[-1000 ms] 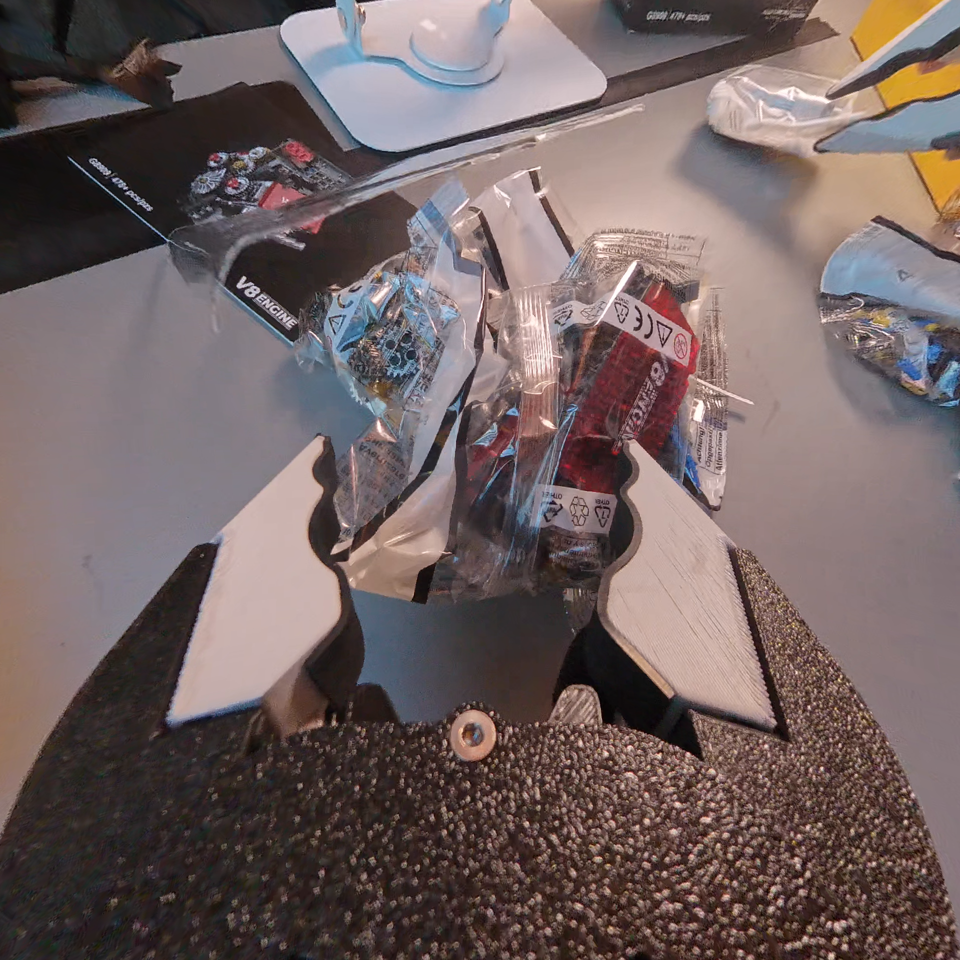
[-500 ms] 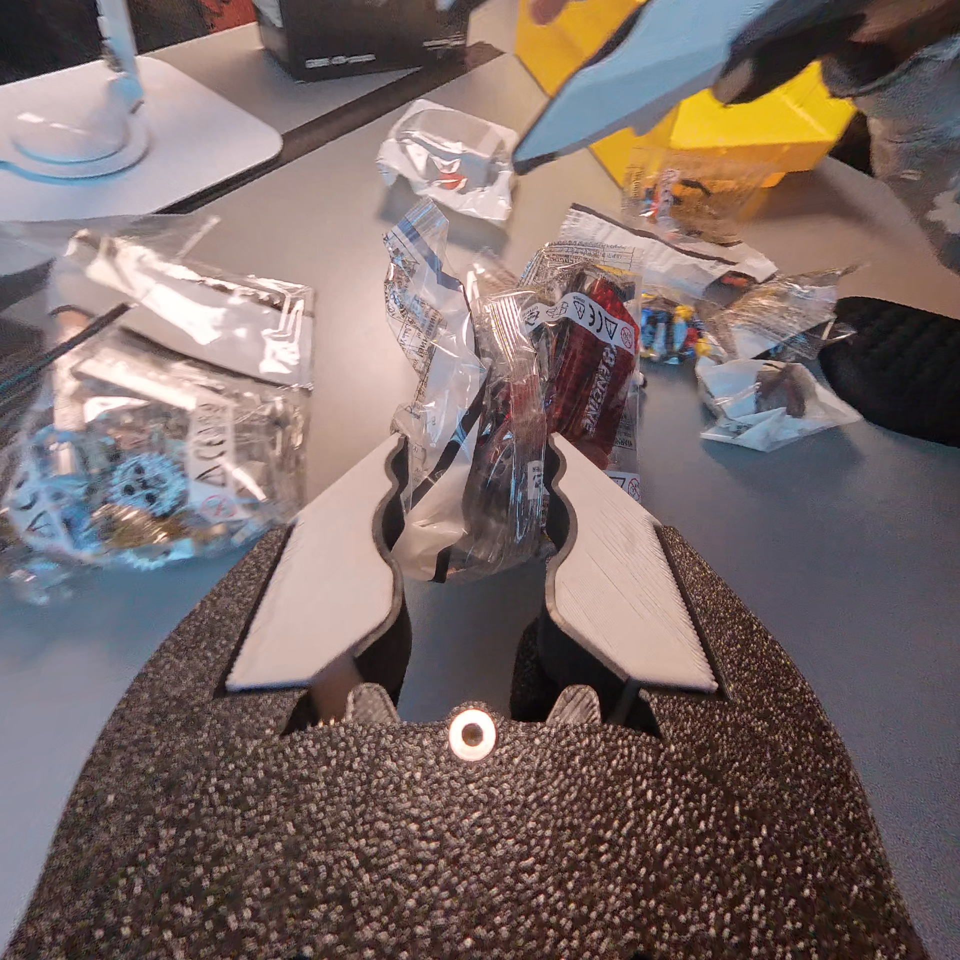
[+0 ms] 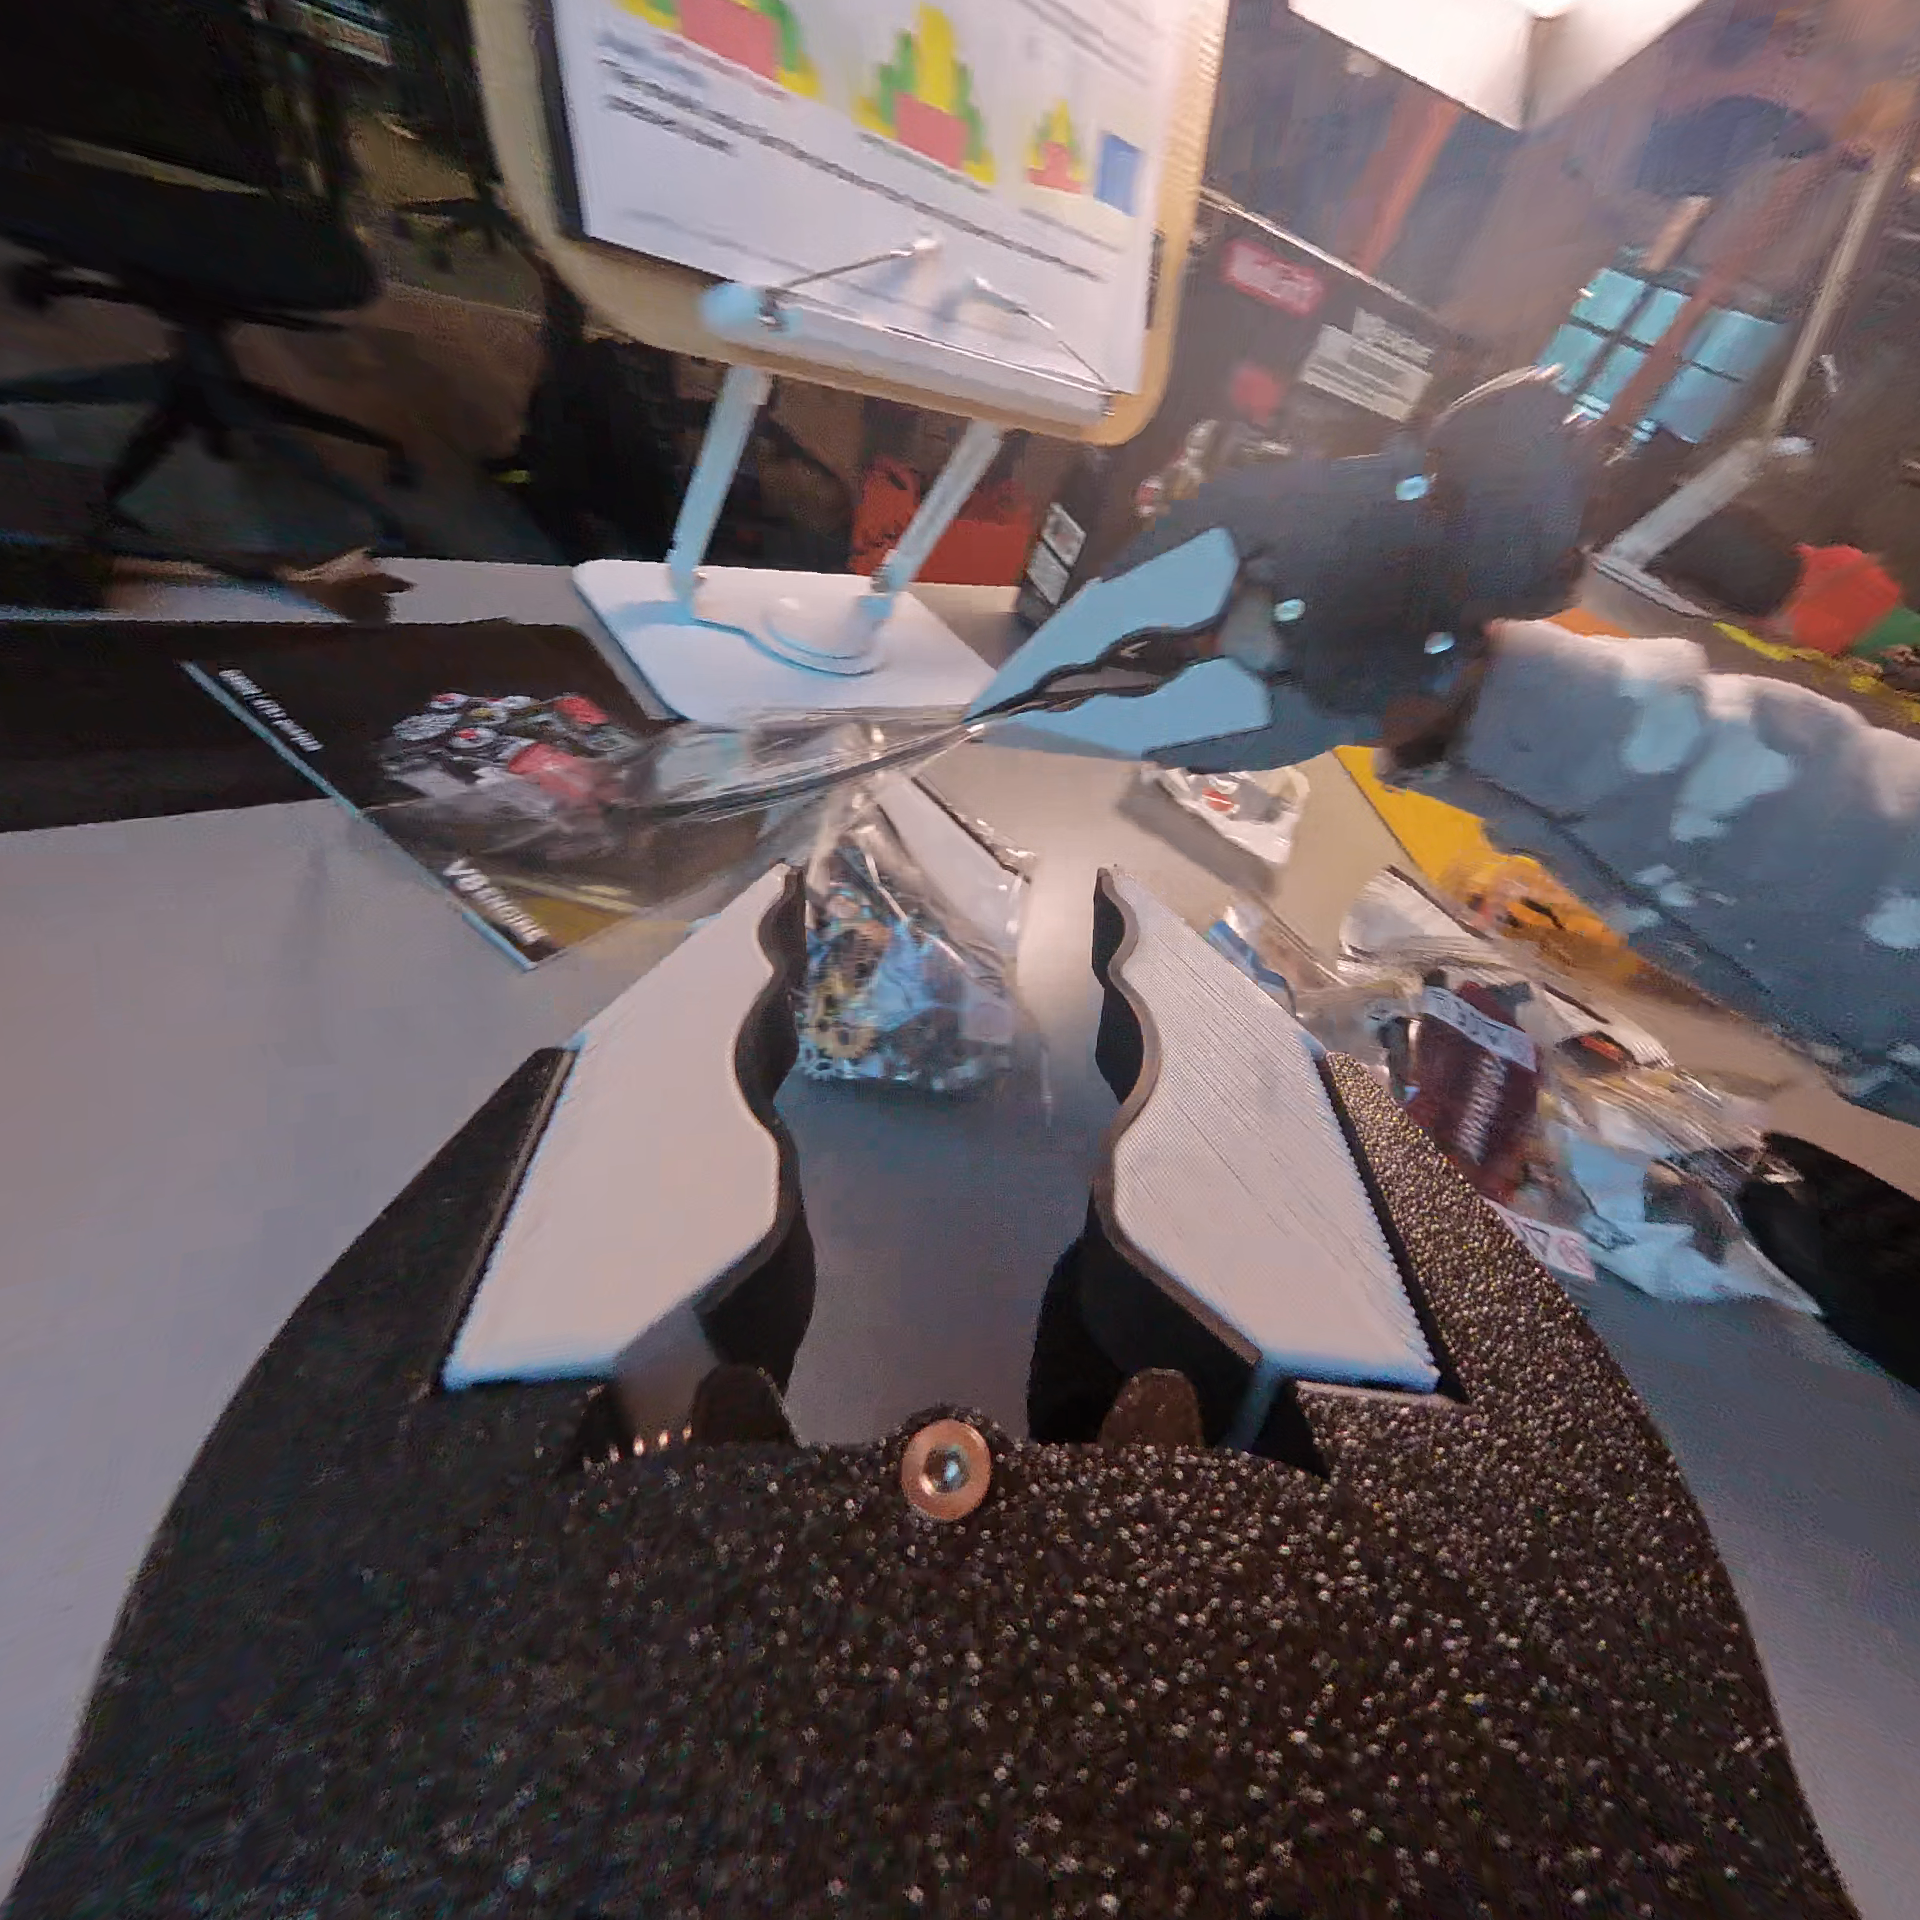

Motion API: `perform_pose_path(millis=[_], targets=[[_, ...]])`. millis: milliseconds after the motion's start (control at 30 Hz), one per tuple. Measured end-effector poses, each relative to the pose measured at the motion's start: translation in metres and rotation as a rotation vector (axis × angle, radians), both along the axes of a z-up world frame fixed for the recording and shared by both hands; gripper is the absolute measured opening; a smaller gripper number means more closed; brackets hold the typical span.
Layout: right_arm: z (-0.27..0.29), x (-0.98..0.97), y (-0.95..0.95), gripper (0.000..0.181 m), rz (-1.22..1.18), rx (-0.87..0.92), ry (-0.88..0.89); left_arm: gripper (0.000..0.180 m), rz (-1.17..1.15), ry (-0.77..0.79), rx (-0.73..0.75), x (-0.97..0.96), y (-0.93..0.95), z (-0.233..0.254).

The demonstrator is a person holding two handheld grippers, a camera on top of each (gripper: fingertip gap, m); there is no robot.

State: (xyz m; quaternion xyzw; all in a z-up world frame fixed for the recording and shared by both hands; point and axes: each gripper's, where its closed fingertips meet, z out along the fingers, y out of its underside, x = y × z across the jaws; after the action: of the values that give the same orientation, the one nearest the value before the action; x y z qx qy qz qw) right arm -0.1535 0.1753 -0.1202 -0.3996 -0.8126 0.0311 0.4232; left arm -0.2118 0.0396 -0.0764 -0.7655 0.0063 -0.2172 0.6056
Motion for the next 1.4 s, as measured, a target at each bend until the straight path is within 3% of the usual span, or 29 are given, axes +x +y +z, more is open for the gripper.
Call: perform_pose_path(millis=[200,333,433,600,733,867,1033,1200,1333,1400], targets=[[0.097,0.061,0.015,0.000,-0.209,-0.498,0.209,0.053,0.026,-0.101,0.036,-0.006,0.003,0.005],[0.131,0.122,0.044,0.000,-0.382,-0.703,0.262,0.053,-0.002,-0.085,0.006,0.005,0.006,-0.003],[0.136,0.173,0.080,0.000,-0.549,-0.665,0.255,0.053,-0.011,-0.060,-0.015,0.012,0.007,-0.008],[0.129,0.251,0.127,0.000,-0.790,-0.411,0.223,0.053,-0.025,-0.048,-0.022,0.018,0.008,-0.010],[0.076,0.291,0.130,0.002,-0.894,-0.243,0.008,0.053,-0.019,-0.035,-0.017,0.020,0.008,-0.010],[0.039,0.289,0.099,0.050,-0.852,-0.265,-0.072,0.054,0.021,0.002,-0.007,0.015,0.009,-0.010],[0.058,0.239,0.019,0.056,-0.597,-0.490,0.106,0.058,0.036,0.041,-0.080,0.013,0.012,-0.028],[0.028,0.204,-0.089,0.071,-0.316,-0.741,0.037,0.063,0.012,0.093,-0.129,0.024,0.016,-0.042],[-0.029,0.181,-0.118,0.085,-0.240,-0.607,-0.096,0.063,0.011,0.161,-0.130,0.032,0.018,-0.047],[-0.042,0.173,-0.120,0.061,-0.201,-0.550,-0.134,0.063,0.008,0.196,-0.138,0.037,0.019,-0.051]])
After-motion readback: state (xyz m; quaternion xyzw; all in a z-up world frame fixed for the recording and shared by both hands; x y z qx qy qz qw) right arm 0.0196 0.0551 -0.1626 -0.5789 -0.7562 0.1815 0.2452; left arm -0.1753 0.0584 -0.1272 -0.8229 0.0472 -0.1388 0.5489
